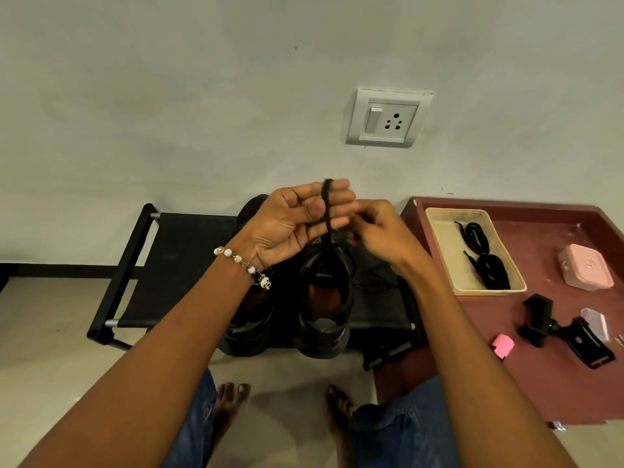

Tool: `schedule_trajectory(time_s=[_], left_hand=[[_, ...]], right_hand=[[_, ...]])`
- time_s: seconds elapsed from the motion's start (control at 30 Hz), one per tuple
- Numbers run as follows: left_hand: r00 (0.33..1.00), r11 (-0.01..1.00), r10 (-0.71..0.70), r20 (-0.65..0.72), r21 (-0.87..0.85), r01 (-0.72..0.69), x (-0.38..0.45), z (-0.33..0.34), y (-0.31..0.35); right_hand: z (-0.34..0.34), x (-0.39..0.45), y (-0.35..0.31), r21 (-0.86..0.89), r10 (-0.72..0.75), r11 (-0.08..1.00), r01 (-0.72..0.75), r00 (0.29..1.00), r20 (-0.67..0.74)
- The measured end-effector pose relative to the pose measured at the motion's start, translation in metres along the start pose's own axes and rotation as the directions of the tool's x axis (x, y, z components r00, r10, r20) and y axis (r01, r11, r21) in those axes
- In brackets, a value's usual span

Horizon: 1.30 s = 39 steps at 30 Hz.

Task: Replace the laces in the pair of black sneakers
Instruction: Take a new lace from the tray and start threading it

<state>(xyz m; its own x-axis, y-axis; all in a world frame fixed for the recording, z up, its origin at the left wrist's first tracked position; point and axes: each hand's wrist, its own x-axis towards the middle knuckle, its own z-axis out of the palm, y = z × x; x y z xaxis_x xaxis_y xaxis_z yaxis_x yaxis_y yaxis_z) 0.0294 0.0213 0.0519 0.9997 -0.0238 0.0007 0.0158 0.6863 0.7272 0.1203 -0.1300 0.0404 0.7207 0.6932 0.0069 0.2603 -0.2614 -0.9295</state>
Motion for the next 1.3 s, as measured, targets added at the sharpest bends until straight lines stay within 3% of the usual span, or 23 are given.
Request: schedule_trajectory(time_s=[0.1, 0.2, 0.3, 0.4, 0.47, 0.6, 0.73, 0.83, 0.93, 1.0, 1.07, 1.13, 1.2, 1.3], left_hand=[[0.975, 0.992, 0.128, -0.182, 0.007, -0.129, 0.005, -0.006, 0.004], [0.934, 0.963, 0.188, -0.303, 0.242, -0.116, 0.010, -0.015, 0.004], [0.964, 0.863, 0.094, -0.248, 0.504, 0.045, 0.007, -0.015, 0.000], [0.988, 0.885, -0.106, -0.116, 0.442, 0.147, 0.002, -0.010, 0.000], [0.976, 0.890, -0.211, -0.051, 0.403, 0.213, 0.000, -0.007, 0.001], [0.951, 0.905, -0.300, 0.078, 0.337, 0.258, -0.003, -0.001, -0.003], [0.980, 0.977, -0.170, 0.099, 0.150, 0.154, -0.001, 0.001, -0.003], [0.998, 1.000, 0.005, -0.062, 0.028, -0.003, 0.005, -0.003, -0.001], [0.949, 0.988, 0.141, -0.283, 0.106, -0.116, 0.012, -0.011, -0.002], [0.913, 0.954, 0.182, -0.365, 0.290, -0.075, 0.015, -0.015, -0.004], [0.927, 0.880, 0.153, -0.342, 0.475, 0.030, 0.015, -0.017, -0.009], [0.971, 0.837, 0.016, -0.237, 0.535, 0.117, 0.011, -0.014, -0.012], [0.985, 0.849, -0.132, -0.112, 0.500, 0.170, 0.007, -0.009, -0.011], [0.963, 0.888, -0.267, 0.025, 0.395, 0.236, 0.002, -0.003, -0.007]], right_hand=[[0.005, -0.004, -0.009, -0.204, -0.024, 0.976, 0.077, 0.968, 0.249], [0.007, -0.007, -0.016, -0.325, -0.057, 0.928, 0.180, 0.934, 0.354], [-0.003, -0.009, -0.021, -0.170, -0.174, 0.965, 0.199, 0.973, 0.150], [-0.019, -0.008, -0.020, 0.023, -0.223, 0.973, 0.229, 0.964, -0.142], [-0.025, -0.006, -0.014, 0.041, -0.194, 0.976, 0.213, 0.942, -0.273], [-0.023, -0.004, -0.007, 0.062, -0.096, 0.991, 0.122, 0.942, -0.321], [-0.011, -0.002, 0.003, -0.039, -0.051, 0.998, 0.045, 0.988, -0.145], [-0.004, -0.002, 0.003, -0.182, -0.016, 0.983, 0.030, 0.997, 0.079], [0.001, -0.008, -0.011, -0.325, 0.017, 0.941, 0.092, 0.949, 0.316], [-0.001, -0.011, -0.016, -0.366, 0.005, 0.919, 0.142, 0.927, 0.374], [-0.007, -0.011, -0.018, -0.329, -0.060, 0.931, 0.158, 0.955, 0.290], [-0.016, -0.010, -0.016, -0.277, -0.151, 0.944, 0.177, 0.982, 0.114], [-0.023, -0.008, -0.011, -0.217, -0.202, 0.959, 0.183, 0.977, -0.067], [-0.028, -0.006, -0.006, -0.081, -0.166, 0.985, 0.151, 0.960, -0.224]])
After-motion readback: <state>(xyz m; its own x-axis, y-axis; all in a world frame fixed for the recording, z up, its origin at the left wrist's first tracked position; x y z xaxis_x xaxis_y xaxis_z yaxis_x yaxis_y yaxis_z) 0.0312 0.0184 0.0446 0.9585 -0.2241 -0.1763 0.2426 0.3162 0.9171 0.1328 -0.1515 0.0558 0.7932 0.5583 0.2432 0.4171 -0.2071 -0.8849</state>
